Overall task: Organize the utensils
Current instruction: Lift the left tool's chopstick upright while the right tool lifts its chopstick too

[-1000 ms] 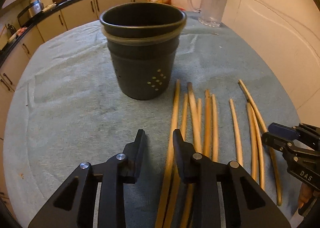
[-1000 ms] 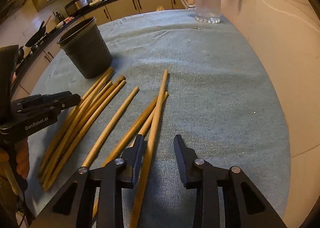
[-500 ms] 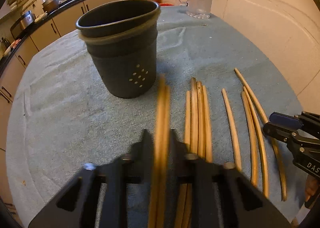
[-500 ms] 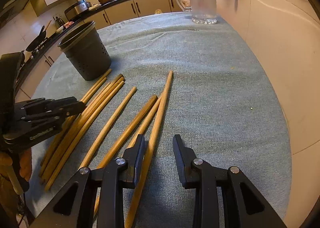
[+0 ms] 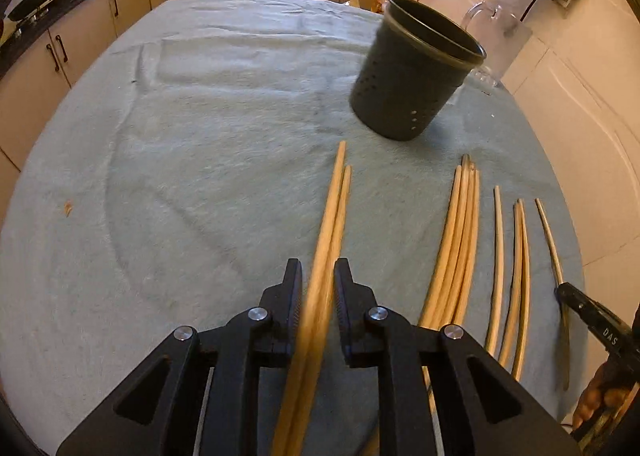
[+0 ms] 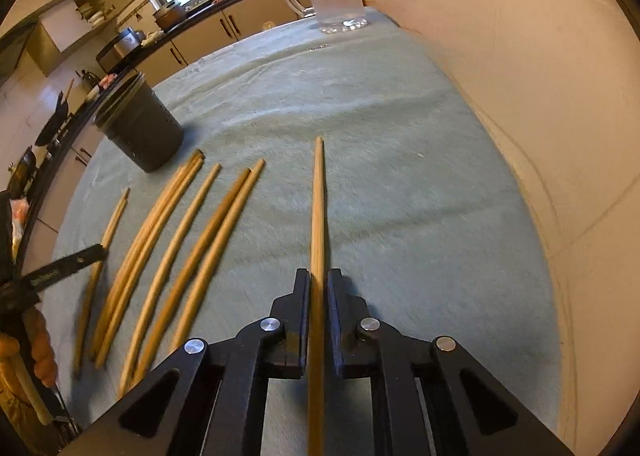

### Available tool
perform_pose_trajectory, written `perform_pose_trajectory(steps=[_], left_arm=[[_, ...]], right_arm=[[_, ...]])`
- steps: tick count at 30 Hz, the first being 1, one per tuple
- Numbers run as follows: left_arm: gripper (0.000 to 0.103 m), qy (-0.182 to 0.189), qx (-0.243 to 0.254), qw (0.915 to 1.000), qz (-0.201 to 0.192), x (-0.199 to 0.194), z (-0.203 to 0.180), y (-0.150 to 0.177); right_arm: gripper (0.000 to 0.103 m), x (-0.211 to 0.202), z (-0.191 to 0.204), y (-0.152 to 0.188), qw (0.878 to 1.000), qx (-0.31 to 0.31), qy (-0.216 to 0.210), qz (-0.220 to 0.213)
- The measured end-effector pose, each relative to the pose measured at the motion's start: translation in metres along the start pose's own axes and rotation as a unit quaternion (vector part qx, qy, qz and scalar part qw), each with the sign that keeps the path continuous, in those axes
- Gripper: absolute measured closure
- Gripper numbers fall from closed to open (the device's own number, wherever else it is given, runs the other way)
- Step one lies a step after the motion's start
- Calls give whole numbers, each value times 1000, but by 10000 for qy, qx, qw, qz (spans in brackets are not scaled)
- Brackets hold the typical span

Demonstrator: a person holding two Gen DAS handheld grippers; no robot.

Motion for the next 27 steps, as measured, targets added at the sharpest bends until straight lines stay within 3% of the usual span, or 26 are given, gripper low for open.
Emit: perform_pose_trajectory(steps=[3, 7, 11, 14, 20, 23, 27], left_arm=[[84, -142, 167, 9997, -76, -1, 6, 2], [84, 108, 40, 9999, -108, 1, 14, 1], [84, 311, 512, 9981, -171, 7, -4, 1], [85, -145, 1134, 9928, -345, 12, -11, -2], [88, 314, 849, 9954, -311, 13, -4, -1], [88, 167, 908, 9953, -307, 17, -1, 0], [88, -121, 1398, 9897, -289, 22, -13, -1]], right_arm=[[88, -4, -2, 3, 10000, -76, 3, 0], [81, -6, 0, 6, 9999, -107, -6, -25], [76, -6, 2, 8, 9998, -206, 29, -69], [76, -7, 2, 8, 9998, -188, 22, -67], [76, -7, 0, 8, 9999, -117, -76, -77], [76, -7, 0, 8, 9998, -153, -95, -116], [76, -6, 2, 8, 9996, -239, -52, -132]])
Point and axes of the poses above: each gripper's, at about its wrist camera, not at the fingertips, and x roughly the way its jaws point, z to its left, y to its underside, the point moved 5 cm from there along x, roughly the way its jaws point, and after that the axes turned 14 degrees about -z, right-handed, at the moved point
